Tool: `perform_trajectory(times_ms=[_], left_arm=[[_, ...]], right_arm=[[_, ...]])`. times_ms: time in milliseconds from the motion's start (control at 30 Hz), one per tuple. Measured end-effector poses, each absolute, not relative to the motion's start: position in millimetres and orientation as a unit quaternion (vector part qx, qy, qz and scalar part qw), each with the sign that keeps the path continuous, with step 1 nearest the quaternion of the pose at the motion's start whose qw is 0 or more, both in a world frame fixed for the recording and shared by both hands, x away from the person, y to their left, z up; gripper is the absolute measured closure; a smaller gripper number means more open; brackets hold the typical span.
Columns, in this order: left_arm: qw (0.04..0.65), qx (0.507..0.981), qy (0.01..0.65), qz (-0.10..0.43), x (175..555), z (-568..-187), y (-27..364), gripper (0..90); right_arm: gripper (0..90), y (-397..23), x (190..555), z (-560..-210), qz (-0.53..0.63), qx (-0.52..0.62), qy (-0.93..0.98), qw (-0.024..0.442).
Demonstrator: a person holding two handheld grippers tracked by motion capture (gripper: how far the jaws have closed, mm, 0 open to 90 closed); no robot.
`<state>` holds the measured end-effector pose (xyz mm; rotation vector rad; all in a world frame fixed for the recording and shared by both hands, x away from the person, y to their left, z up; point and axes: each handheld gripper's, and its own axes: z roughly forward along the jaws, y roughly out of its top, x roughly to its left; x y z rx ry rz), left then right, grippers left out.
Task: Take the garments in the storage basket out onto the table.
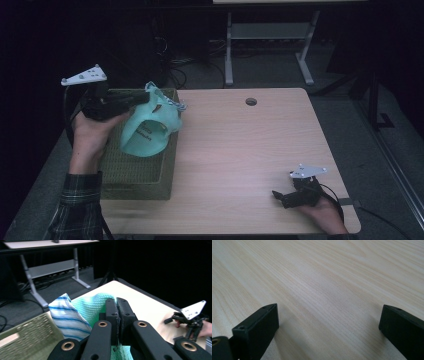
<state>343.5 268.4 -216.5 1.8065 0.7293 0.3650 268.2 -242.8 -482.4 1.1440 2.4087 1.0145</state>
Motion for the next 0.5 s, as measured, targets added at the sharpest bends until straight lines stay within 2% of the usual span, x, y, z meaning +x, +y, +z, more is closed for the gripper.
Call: perform_trajectory(times_ms=[500], left_arm=[[0.555,0.776,0.273,0.128,348,-219,226,87.9]], right_arm=[[2.3,-243,268,-482,0.352,0.397,0.836,0.144]])
